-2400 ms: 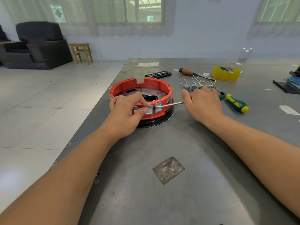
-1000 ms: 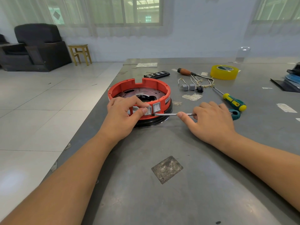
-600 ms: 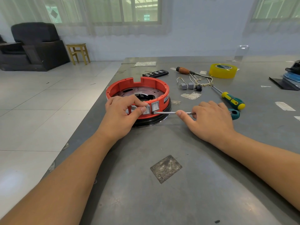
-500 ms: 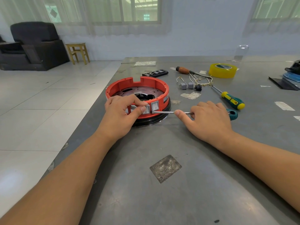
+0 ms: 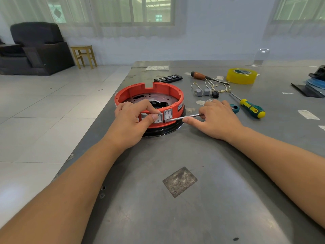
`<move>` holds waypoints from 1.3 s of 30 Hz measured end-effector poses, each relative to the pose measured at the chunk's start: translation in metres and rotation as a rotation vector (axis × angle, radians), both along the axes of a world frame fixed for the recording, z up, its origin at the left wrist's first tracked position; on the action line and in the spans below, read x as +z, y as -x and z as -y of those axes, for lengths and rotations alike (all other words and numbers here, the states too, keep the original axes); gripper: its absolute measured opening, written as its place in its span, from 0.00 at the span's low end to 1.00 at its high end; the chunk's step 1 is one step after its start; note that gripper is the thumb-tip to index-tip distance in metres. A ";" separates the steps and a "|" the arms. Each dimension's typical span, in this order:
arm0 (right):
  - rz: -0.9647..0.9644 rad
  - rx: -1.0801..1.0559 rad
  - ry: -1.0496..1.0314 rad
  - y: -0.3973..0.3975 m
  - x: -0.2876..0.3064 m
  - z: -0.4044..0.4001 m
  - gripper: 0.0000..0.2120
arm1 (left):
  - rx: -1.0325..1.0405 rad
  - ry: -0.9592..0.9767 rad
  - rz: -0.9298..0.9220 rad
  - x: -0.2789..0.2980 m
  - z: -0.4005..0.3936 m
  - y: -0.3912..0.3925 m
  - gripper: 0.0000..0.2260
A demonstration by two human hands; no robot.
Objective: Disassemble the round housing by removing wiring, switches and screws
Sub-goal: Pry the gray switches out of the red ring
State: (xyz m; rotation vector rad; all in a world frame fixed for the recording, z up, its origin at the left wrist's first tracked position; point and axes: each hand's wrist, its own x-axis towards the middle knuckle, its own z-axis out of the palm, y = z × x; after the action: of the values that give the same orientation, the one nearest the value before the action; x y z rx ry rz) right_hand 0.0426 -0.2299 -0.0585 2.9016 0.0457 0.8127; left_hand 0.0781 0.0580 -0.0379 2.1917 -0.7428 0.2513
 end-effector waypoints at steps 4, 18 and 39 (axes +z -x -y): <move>-0.031 0.053 0.000 -0.011 0.003 0.004 0.38 | -0.009 -0.019 -0.011 0.000 -0.001 -0.002 0.06; -0.024 0.112 -0.026 -0.016 0.005 0.007 0.34 | -0.029 0.003 0.015 0.000 -0.002 0.001 0.07; 0.086 -0.474 -0.192 0.037 0.013 0.011 0.06 | -0.004 0.044 0.167 -0.007 0.000 0.003 0.07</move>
State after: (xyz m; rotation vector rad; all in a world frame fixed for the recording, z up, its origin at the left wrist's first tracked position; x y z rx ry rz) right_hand 0.0060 -0.2414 -0.0459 2.8494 -0.7345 0.8841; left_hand 0.0755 0.0582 -0.0447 2.1457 -0.8247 0.4495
